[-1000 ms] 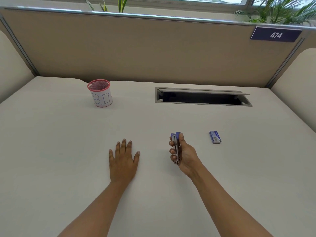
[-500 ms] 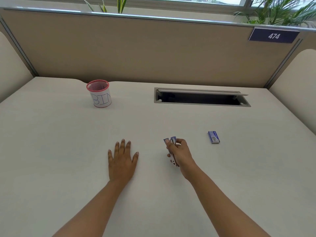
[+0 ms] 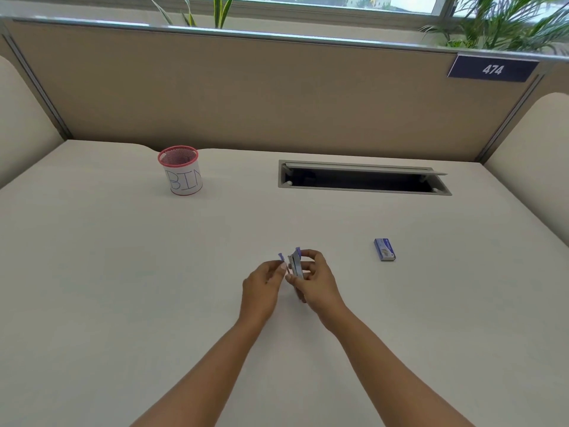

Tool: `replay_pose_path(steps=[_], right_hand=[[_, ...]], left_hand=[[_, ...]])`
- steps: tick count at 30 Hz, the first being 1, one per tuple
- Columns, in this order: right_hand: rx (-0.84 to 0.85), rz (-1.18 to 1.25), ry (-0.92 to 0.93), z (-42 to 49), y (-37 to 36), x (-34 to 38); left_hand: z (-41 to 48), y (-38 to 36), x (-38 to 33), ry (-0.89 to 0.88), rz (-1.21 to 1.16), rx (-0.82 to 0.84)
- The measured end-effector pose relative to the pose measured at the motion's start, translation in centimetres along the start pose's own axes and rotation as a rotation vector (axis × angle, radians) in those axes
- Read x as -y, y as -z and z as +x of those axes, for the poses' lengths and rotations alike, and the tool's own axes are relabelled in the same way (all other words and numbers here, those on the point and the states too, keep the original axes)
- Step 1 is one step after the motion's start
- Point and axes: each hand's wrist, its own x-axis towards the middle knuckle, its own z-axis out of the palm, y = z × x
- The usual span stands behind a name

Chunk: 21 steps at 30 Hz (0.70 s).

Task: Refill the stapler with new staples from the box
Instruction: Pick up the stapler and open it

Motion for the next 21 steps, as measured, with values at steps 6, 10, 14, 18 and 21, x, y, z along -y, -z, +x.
replay_pose_path(steps=[6,10,14,18,21], right_hand=[[0.015,-0.020,0.030,-0.61,-0.36,0.34],[0.016,-0.029,0.035,-0.66,-0.46,0.11],[0.010,0.083,-0.019,-0.57,-0.32,0.18],[0.044,0.266,-0.125,-0.53,-0.06,0.56],[0.081,0.273,-0.132,-0.61,-0.16,0.70]], left_hand=[[0.24,-0.11,-0.11,0.167,-0.344,-0.039],[0.03,0.22,-0.34,0.165,-0.426,-0.046],[0.03,0.31,-0.49,0.185,-0.477,-0.103],[0.14,0.15,-0.72,0.139,-0.413,-0.123],[0.15,-0.06,-1.00,0.109,-0.361,-0.126]])
